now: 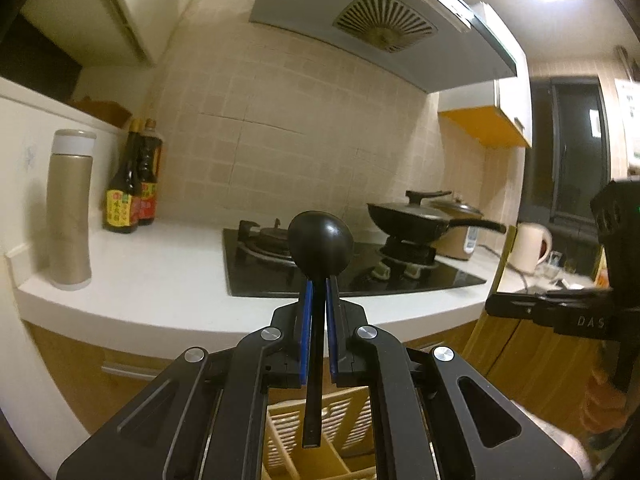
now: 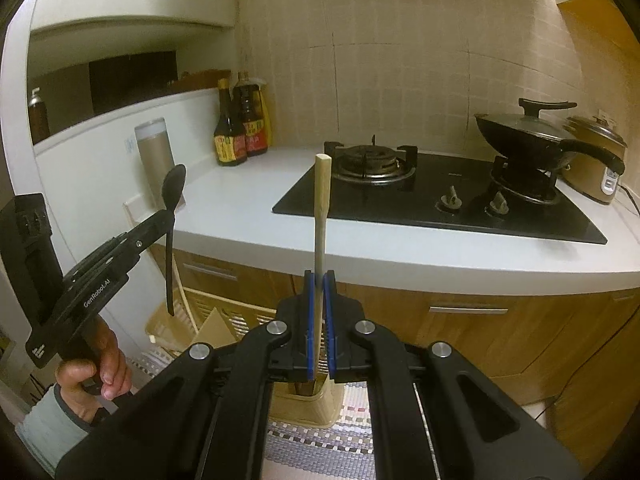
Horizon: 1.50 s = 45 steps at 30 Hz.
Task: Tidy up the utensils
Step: 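Lift the black spoon over the basket with the left tool while the right tool carries the chopstick, then open the left tool releasing the black spoon while the right tool drops the chopstick in the basket, then lower the left tool to a clear spoon while the right tool approaches the chopsticks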
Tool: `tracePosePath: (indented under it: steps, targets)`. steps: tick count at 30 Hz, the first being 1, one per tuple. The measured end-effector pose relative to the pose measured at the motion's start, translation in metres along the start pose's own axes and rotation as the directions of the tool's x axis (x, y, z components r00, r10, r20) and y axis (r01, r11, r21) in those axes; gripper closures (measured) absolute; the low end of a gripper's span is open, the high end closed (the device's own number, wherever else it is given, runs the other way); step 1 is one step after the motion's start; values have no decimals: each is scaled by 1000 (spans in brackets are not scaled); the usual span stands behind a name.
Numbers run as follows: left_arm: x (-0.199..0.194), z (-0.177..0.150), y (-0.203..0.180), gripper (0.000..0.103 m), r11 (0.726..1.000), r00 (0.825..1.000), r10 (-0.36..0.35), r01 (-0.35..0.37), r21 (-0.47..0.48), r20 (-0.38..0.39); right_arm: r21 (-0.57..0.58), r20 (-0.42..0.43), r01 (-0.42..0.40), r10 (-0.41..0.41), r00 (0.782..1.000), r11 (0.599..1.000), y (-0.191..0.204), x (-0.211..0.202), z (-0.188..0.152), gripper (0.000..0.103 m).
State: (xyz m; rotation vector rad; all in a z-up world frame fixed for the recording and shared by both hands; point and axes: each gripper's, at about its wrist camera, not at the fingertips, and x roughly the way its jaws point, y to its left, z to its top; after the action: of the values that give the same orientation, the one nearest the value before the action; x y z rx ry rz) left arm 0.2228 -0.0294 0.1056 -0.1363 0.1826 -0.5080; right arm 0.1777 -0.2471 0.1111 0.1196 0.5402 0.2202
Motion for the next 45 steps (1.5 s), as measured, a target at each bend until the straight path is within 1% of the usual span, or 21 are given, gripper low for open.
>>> tracePosePath:
  steps: [4,9,13,17,19,20,21,23,25,27,28,30,31,35,36,38,40,41,43,44,45]
  targets:
    - [4,-10,-1,98,999,1000,31,-30,32,-7,-3,-18,-4,4,1000,1000,2,9,-5,100]
    - [6,-18,0,98,998,999,42,-41,44,-21,-5,-30,-10,10,999,1000,2,13,-10,100]
    - [6,-22,1,97,998,998,47,-46,45,-33,12,-52,-35,36,998,999,1,16,-14,100]
    - [3,-24,4,97,999,998,37,-36,23,-49,25,-42,-43,44,998,999,-1,12,-19,99]
    - [-2,-25,5,91,999,998,31,-31,19,-54,34,-49,-52,53,997,998,-2,11,-22,99]
    - [-5,-25,5,81,999,998,31,-30,16,-57,39,-56,-58,60,997,998,-2,10,-23,99]
    - [-7,-25,5,75,999,998,33,-33,11,-56,44,-62,-63,66,996,997,-3,10,-23,99]
    - [-14,-24,6,74,1000,998,30,-30,0,-58,53,-76,-67,71,995,996,-3,8,-25,99]
    - [-22,-21,6,70,1000,998,20,-20,-7,-65,64,-82,-81,86,993,995,-3,3,-27,97]
    - [-31,-19,5,64,1000,998,20,-20,-10,-64,66,-85,-83,89,992,994,-3,-3,-30,89]
    - [-37,-17,4,63,1000,998,19,-19,-14,-63,67,-85,-87,93,992,994,-3,-6,-31,85]
    - [-48,-13,3,62,1000,998,6,-8,-24,-66,70,-83,-100,106,991,993,-3,-15,-34,66]
    - [-54,-11,1,61,1000,998,-3,1,-29,-70,70,-79,-101,106,991,992,-3,-19,-35,62]
    - [-81,-3,-10,60,999,998,-28,26,-21,-58,55,-71,-89,93,993,995,2,-40,-40,60]
    - [-88,-2,-13,57,1000,998,-27,26,-13,-49,54,-75,-89,93,993,995,3,-46,-41,60]
    - [-103,1,-22,54,1000,999,-30,30,3,-44,49,-87,-95,99,991,994,6,-54,-45,60]
    - [-115,1,-32,51,999,997,-35,36,21,-68,42,-115,-99,103,988,994,9,-63,-52,60]
    - [-118,0,-35,49,999,996,-26,29,27,-85,38,-133,-98,102,986,994,11,-65,-55,61]
    - [-122,-6,-43,49,998,988,41,-33,55,-149,35,-201,-83,89,976,996,14,-66,-68,60]
    - [-124,-10,-45,49,995,981,80,-69,72,-174,35,-235,-83,89,968,996,16,-65,-74,61]
    - [-126,-16,-47,49,990,969,125,-107,93,-211,32,-281,-82,88,956,996,18,-63,-83,61]
